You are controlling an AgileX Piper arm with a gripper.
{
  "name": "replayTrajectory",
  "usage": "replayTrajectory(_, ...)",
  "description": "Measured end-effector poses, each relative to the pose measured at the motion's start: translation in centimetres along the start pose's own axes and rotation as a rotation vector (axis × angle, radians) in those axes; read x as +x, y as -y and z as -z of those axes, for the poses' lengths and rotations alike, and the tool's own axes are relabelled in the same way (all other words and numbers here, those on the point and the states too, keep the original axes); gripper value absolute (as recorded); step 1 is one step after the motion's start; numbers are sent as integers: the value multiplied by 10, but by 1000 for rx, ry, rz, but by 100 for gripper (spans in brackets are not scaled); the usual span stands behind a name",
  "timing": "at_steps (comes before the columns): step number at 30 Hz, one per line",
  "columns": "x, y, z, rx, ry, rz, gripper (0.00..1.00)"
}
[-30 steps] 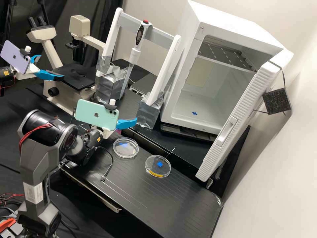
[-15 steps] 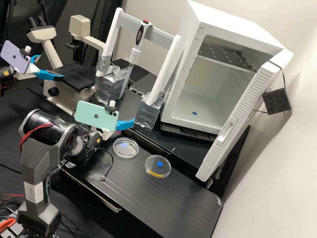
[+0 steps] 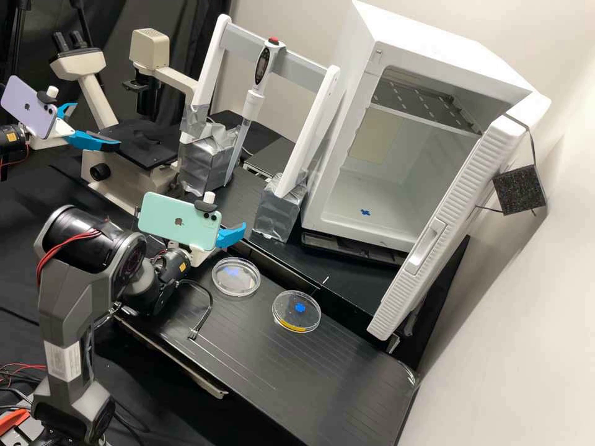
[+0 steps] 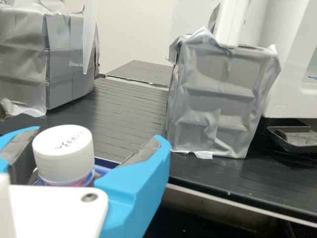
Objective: Open the bottle
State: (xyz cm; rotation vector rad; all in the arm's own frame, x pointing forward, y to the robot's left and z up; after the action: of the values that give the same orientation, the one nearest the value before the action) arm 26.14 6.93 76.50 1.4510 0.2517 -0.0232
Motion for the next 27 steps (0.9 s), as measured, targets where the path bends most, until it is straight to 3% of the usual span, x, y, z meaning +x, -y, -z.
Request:
replayTrajectory(19, -2, -3, 5, -17, -38, -2, 0)
replayTrajectory(27, -2, -2, 6, -2, -47, 5, 0)
